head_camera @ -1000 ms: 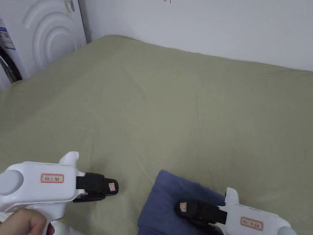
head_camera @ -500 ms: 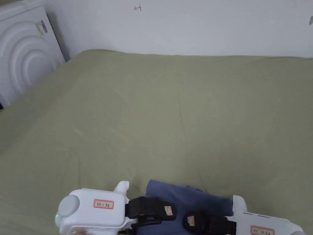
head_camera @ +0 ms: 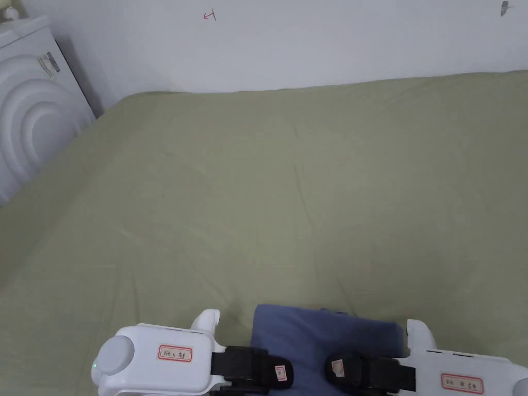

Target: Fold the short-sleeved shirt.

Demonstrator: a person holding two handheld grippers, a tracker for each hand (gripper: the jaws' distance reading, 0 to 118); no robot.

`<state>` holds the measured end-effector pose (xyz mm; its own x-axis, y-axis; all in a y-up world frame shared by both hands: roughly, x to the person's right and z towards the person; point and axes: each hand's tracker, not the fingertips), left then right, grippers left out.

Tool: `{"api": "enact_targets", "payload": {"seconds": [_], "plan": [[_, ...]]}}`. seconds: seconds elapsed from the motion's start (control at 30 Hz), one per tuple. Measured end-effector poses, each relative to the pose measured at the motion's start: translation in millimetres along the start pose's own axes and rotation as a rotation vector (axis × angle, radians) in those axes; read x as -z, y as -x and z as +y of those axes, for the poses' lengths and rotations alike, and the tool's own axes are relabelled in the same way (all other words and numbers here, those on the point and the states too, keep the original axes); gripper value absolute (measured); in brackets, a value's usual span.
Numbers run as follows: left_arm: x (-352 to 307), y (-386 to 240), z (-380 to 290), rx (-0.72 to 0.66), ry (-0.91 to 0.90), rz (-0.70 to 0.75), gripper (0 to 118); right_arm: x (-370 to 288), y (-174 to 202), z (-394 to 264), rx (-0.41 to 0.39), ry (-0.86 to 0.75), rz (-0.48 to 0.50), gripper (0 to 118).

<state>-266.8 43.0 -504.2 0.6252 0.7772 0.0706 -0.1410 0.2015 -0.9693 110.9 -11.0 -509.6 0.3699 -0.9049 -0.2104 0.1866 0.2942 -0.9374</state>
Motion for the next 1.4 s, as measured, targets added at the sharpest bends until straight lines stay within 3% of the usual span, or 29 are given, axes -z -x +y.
{"api": "enact_targets", "payload": {"seconds": [0.27, 0.4, 0.67, 0.8, 0.87, 0.9, 0.97, 1.1, 1.2, 1.3, 1.4], "plan": [[-59, 22, 32, 0.064, 0.070, 0.026, 28, -9, 12, -4, -0.066, -0.012, -0.099, 1], [-129, 63, 54, 0.055, 0.037, 0.140, 28, -6, 17, -8, -0.078, -0.029, -0.150, 1], [-282, 142, 70, -0.035, -0.034, 0.385, 28, -27, 52, -21, -0.123, -0.082, -0.161, 1], [-283, 164, 70, -0.097, -0.023, 0.486, 28, -34, 70, -24, -0.149, -0.105, -0.178, 1], [-262, 147, 71, -0.118, -0.043, 0.394, 30, -36, 76, -23, -0.149, -0.112, -0.171, 1], [-283, 177, 63, -0.101, -0.046, 0.404, 38, -38, 79, -23, -0.145, -0.119, -0.172, 1], [-286, 164, 66, -0.057, -0.025, 0.484, 66, -42, 92, -20, -0.154, -0.122, -0.167, 2], [-330, 114, 51, -0.166, -0.114, 0.662, 68, -66, 123, -21, -0.284, -0.150, -0.089, 2], [-372, 74, 34, -0.023, -0.291, 0.909, 68, -86, 139, -21, -0.355, -0.174, -0.111, 2], [-340, -10, 11, 0.207, -0.475, 1.064, 67, -111, 154, -23, -0.413, -0.219, -0.240, 2], [-280, -86, -3, 0.374, -0.575, 0.972, 66, -142, 169, -23, -0.513, -0.294, -0.406, 2]]}}
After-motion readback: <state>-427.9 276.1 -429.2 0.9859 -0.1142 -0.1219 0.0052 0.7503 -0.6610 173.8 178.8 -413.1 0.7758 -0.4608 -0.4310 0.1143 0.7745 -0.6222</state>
